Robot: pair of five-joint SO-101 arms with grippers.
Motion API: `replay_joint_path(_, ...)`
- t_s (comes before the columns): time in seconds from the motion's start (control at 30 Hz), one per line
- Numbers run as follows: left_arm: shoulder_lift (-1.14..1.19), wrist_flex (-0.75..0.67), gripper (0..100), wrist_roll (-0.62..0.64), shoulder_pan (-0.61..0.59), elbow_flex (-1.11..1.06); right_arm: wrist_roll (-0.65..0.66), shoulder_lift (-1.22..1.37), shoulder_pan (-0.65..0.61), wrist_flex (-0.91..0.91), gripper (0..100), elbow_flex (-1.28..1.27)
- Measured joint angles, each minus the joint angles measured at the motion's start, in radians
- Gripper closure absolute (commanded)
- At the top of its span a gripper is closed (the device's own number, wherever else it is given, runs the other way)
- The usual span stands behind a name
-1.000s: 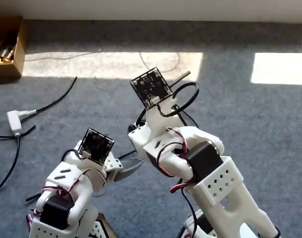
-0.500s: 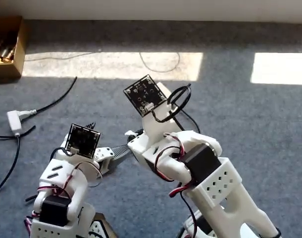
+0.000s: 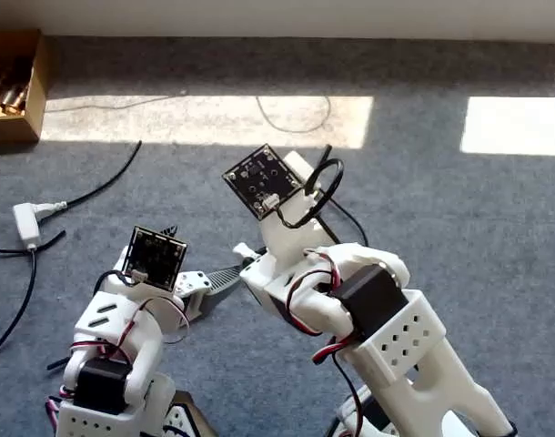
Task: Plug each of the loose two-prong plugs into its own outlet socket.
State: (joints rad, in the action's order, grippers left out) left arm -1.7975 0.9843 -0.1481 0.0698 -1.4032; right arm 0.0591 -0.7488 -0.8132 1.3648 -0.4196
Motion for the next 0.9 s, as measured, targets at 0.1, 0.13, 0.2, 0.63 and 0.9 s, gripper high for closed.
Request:
replay_joint_path(0.1, 0.000, 0.000, 59, 0.000, -0.006, 0.000, 0.003, 0.000, 0.000, 0.000, 99.3, 0.000)
replay_joint_path(0.13, 0.000, 0.000, 59, 0.000, -0.020, -0.008, 0.003, 0.000, 0.000, 0.005, 99.3, 0.000)
replay_joint_path(0.2, 0.000, 0.000, 59, 0.000, -0.040, -0.018, 0.011, 0.000, 0.000, 0.023, 99.3, 0.000)
replay_joint_path(0.63, 0.000, 0.089, 59, -0.012, -0.292, 0.143, 0.037, 0.029, 0.049, 0.084, 99.3, -0.003)
replay_joint_path(0.9, 0.493, 0.239, 59, -0.012, -0.488, 0.592, 0.037, 0.322, 0.043, 0.206, 99.3, 0.207)
